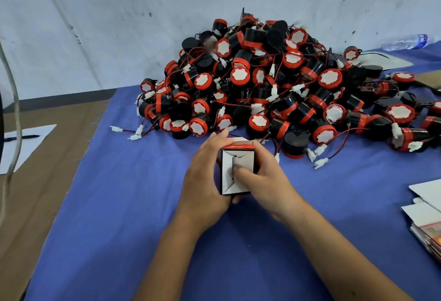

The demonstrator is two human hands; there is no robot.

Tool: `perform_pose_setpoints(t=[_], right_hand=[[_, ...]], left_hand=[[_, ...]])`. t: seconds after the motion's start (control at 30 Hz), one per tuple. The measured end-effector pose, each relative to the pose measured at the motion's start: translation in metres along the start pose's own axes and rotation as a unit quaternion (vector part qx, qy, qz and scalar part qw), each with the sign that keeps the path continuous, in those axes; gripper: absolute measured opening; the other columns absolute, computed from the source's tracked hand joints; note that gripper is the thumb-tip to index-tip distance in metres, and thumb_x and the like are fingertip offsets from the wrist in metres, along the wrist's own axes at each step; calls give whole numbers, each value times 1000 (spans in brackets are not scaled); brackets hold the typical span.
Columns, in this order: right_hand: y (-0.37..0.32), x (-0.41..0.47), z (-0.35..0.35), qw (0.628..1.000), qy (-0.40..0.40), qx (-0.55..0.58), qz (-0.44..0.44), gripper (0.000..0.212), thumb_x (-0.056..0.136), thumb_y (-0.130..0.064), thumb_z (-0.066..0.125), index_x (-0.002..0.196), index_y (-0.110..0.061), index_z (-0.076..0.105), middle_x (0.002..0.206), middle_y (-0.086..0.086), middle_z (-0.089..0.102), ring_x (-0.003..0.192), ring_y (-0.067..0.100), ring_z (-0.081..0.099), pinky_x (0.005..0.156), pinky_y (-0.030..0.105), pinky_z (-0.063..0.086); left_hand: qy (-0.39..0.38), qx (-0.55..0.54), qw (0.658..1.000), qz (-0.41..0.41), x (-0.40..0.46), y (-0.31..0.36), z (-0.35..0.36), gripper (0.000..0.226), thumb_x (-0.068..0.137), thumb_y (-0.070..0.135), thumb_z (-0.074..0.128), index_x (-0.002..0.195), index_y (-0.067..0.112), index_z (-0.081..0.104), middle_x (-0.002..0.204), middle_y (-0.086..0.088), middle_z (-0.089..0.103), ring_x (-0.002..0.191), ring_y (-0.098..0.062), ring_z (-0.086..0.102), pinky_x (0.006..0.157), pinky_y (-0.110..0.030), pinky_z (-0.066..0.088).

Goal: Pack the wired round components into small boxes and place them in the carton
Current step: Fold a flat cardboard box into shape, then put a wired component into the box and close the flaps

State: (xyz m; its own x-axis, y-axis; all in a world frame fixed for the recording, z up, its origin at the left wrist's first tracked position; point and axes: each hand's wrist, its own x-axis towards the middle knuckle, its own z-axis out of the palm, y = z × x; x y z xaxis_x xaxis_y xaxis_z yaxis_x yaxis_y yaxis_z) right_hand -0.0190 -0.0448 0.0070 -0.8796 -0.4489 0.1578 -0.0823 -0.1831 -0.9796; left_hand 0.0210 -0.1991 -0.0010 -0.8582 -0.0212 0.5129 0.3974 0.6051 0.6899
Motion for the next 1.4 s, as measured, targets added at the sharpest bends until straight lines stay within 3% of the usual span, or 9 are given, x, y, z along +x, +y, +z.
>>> perform_pose_setpoints(t=[0.2, 0.43, 0.53, 0.6, 0.73, 0.87, 1.1, 1.27, 1.4], right_hand=[[-3, 2, -14, 999, -41, 32, -7, 38, 88, -12, 74, 125, -13, 65, 121, 8, 74, 115, 27, 69, 92, 37, 58], [-8, -1, -14, 990, -51, -94, -97, 30, 85, -12, 81, 111, -19, 66, 104, -4, 74, 100, 15, 69, 86, 28, 55], [5, 1, -6, 813, 78, -518, -253, 28, 81, -18, 81, 95, -26, 58, 85, -16, 64, 90, 10, 57, 105, 42, 41], [9, 3, 1, 761, 45, -598, -248, 25, 83, -17, 77, 101, -27, 64, 90, -14, 69, 106, 16, 59, 121, 56, 21], [10, 4, 5, 799, -35, -540, -261, 22, 87, -27, 68, 109, -31, 73, 107, -16, 72, 130, 11, 51, 122, 56, 18], [8, 6, -12, 852, 105, -410, -308, 25, 85, -14, 54, 100, -13, 74, 101, -6, 71, 113, 18, 56, 95, 34, 47], [1, 51, -36, 738, 260, -593, -188, 31, 91, -23, 67, 120, -11, 65, 110, 4, 67, 116, 30, 49, 93, 44, 48], [-9, 102, -51, 708, 121, -694, 43, 71, 95, -51, 65, 151, -16, 36, 141, 4, 54, 142, 33, 33, 120, 67, 11], [-4, 97, -50, 685, 123, -713, -86, 61, 91, -49, 71, 143, -22, 53, 137, -2, 56, 136, 26, 40, 120, 58, 16]], left_hand=[[40, -16, 999, 7, 2, -6, -7, 82, 77, 21, 81, 143, 54, 42, 153, 13, 50, 139, -15, 53, 103, -46, 54], [1, 17, 1000, -12, 2, -15, -8, 89, 76, 16, 85, 144, 50, 39, 157, 24, 38, 146, -4, 40, 113, -32, 45], [-51, -92, 992, -76, 2, -22, -17, 82, 74, 12, 71, 147, 41, 46, 153, 9, 51, 143, -7, 46, 111, -40, 49], [-62, -217, 967, -117, 3, -18, -15, 69, 80, 27, 69, 145, 41, 51, 133, 7, 66, 126, -7, 60, 100, -31, 54], [29, -142, 979, -144, 2, -9, -4, 53, 85, 56, 66, 132, 33, 61, 122, 19, 70, 114, -3, 66, 90, -20, 54], [131, -21, 976, -171, 4, -16, -3, 12, 102, 23, 56, 107, 30, 65, 95, 30, 68, 90, 6, 64, 64, -11, 48], [130, 71, 972, -183, 4, -19, 2, 15, 101, 10, 52, 110, 15, 63, 101, -1, 70, 95, -25, 63, 76, -53, 54], [139, 65, 969, -196, 5, -19, 2, 13, 101, 11, 54, 109, 16, 63, 101, 4, 71, 93, -20, 66, 71, -45, 56], [142, 50, 966, -211, 5, -20, 2, 13, 100, 11, 55, 104, 20, 64, 98, 10, 71, 90, -10, 67, 65, -36, 54]])
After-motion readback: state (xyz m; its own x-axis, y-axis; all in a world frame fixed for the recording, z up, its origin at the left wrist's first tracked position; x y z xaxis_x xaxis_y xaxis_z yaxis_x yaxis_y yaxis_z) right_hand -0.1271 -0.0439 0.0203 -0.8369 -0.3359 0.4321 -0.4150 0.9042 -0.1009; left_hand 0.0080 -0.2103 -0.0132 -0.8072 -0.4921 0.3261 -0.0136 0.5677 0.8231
